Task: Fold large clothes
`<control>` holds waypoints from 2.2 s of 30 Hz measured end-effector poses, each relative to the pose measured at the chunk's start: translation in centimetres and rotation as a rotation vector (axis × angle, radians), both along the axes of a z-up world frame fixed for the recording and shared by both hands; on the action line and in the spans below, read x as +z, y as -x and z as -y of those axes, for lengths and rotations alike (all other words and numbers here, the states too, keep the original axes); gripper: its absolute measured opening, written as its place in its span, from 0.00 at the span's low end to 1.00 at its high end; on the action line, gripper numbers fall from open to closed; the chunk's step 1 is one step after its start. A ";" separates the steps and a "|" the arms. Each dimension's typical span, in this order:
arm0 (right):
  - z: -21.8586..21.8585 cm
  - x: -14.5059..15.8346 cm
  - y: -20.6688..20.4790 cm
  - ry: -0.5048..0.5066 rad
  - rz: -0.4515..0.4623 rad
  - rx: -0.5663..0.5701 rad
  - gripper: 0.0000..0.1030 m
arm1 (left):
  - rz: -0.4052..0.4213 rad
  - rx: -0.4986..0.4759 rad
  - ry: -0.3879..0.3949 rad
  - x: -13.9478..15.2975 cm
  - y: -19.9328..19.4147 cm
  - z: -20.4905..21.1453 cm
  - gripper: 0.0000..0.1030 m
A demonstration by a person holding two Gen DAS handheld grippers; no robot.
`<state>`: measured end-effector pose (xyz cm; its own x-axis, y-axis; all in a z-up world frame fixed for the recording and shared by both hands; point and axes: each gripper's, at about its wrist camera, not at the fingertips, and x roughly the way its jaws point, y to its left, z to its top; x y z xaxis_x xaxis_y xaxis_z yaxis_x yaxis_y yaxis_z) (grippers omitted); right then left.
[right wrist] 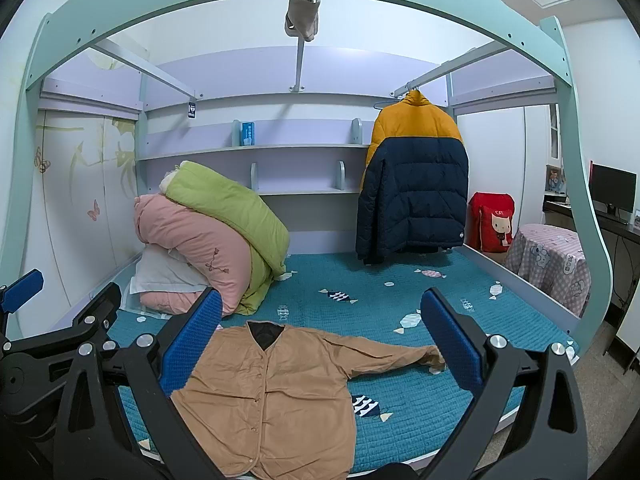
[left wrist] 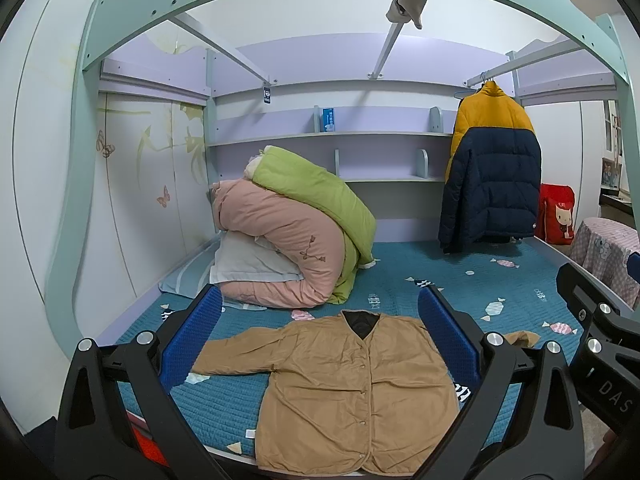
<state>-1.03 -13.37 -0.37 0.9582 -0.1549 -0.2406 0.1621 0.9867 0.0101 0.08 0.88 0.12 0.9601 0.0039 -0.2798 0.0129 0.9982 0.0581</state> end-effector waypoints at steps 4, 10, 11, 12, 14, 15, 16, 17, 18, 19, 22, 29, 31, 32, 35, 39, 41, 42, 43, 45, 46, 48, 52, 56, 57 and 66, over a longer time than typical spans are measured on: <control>0.0 -0.1 -0.3 0.001 0.000 -0.001 0.93 | 0.000 0.001 0.000 0.0 0.0 0.0 0.96; 0.0 -0.1 -0.3 0.000 -0.002 0.000 0.93 | 0.000 0.001 -0.002 0.0 0.0 0.1 0.96; -0.1 -0.3 -0.5 0.000 -0.002 0.000 0.93 | 0.001 0.001 -0.001 -0.1 0.0 0.1 0.96; -0.2 -0.3 -0.5 0.000 -0.002 -0.001 0.93 | 0.000 0.001 -0.001 0.0 0.0 0.1 0.96; 0.0 -0.2 -0.5 0.000 -0.002 0.001 0.93 | 0.000 0.001 0.000 -0.1 0.0 0.1 0.96; 0.0 -0.2 -0.5 -0.001 -0.003 0.001 0.93 | 0.000 0.001 0.000 -0.1 0.0 0.1 0.96; -0.1 -0.3 -0.5 -0.001 -0.003 0.001 0.93 | 0.000 0.002 -0.001 -0.1 0.0 0.1 0.96; -0.1 -0.3 -0.6 0.000 -0.003 0.001 0.93 | 0.000 0.001 -0.002 -0.1 0.0 0.1 0.96; -0.1 -0.2 -0.5 0.000 -0.003 0.000 0.93 | -0.001 0.001 -0.002 -0.1 0.0 0.1 0.96; 0.0 -0.2 -0.5 0.000 -0.003 0.000 0.93 | -0.001 0.000 -0.001 -0.1 0.0 0.1 0.96; -0.1 -0.3 -0.6 0.000 -0.003 0.001 0.93 | -0.001 0.001 -0.003 -0.1 0.0 0.1 0.96; -0.4 -0.7 -1.0 -0.001 -0.006 0.003 0.93 | -0.003 0.005 -0.002 -1.0 -0.5 -1.1 0.96; -0.4 -0.6 -1.0 -0.002 -0.006 0.003 0.93 | -0.003 0.004 -0.001 -1.2 -0.5 -1.5 0.96; -0.5 -0.7 -1.1 -0.002 -0.008 0.003 0.93 | -0.004 0.005 -0.002 -1.2 -0.5 -1.5 0.96; -0.5 -1.0 -1.2 -0.003 -0.012 0.004 0.93 | -0.007 0.004 -0.004 -1.5 -0.5 -1.8 0.96; -0.6 -1.4 -1.5 -0.004 -0.016 0.005 0.93 | -0.011 0.004 -0.006 -1.8 -0.6 -2.0 0.96; -0.7 -1.5 -1.6 -0.004 -0.019 0.005 0.93 | -0.012 0.005 -0.006 -1.9 -0.6 -1.9 0.96; -0.7 -1.6 -1.6 -0.005 -0.020 0.005 0.93 | -0.016 0.005 -0.007 -2.0 -0.9 -1.6 0.96; -0.6 -1.6 -1.7 -0.005 -0.022 0.006 0.93 | -0.017 0.005 -0.007 -2.1 -0.9 -1.6 0.96; -0.6 -1.6 -1.8 -0.005 -0.026 0.006 0.93 | -0.022 0.005 -0.008 -2.4 -1.0 -1.7 0.96; -0.6 -1.6 -2.0 -0.005 -0.029 0.007 0.93 | -0.024 0.006 -0.009 -2.5 -1.0 -1.8 0.96; -0.7 -1.8 -2.1 -0.005 -0.034 0.008 0.93 | -0.029 0.008 -0.011 -2.6 -1.5 -1.5 0.96; -0.6 -1.9 -2.8 -0.004 -0.048 0.012 0.93 | -0.043 0.011 -0.011 -2.9 -2.0 -1.4 0.96; -0.8 -2.2 -3.8 -0.002 -0.069 0.017 0.93 | -0.063 0.015 -0.011 -3.1 -2.9 -1.5 0.96; -0.9 -2.3 -4.1 -0.001 -0.075 0.017 0.93 | -0.071 0.016 -0.010 -3.2 -3.3 -1.5 0.96; -2.0 -5.0 -8.5 0.020 -0.173 0.028 0.93 | -0.175 0.028 -0.008 -6.1 -7.6 -2.3 0.96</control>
<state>7.44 -11.35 -5.32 0.9067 -0.1351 -0.3996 0.1321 0.9906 -0.0351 7.68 3.17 -6.00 0.8962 0.0326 -0.4424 -0.0043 0.9979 0.0650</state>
